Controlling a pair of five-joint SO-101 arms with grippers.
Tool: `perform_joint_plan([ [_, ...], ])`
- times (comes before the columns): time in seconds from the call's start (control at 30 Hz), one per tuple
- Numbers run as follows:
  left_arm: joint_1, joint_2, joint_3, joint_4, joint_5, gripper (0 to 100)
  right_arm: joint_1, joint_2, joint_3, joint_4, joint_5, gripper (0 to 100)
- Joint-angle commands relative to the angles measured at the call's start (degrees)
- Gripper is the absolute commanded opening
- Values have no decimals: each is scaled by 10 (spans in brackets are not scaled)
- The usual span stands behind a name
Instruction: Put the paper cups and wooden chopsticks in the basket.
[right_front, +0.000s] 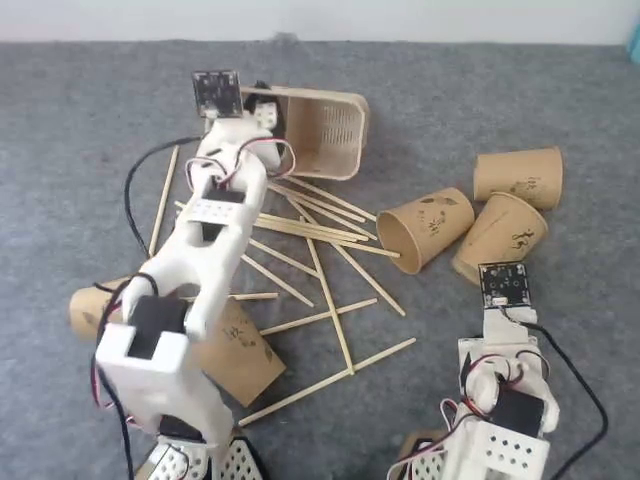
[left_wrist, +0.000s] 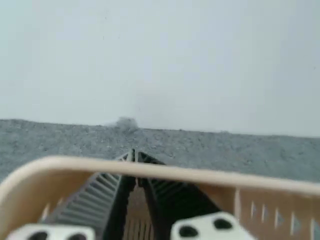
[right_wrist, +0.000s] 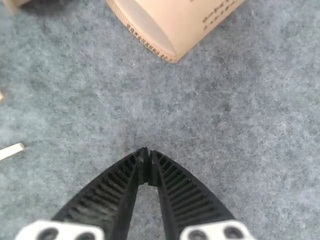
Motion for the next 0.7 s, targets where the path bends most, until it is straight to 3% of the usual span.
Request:
perform_joint_plan([
  [0.0,-4,-12,-70,17,8,15,4,-8,-9,-6,5,8],
  [0.27,-2,-62,-208,196,9,16,4,-8,-9,-6,5,8],
  [0.67,-6,94,-495,360,9,16,4,-8,-9,-6,5,8],
])
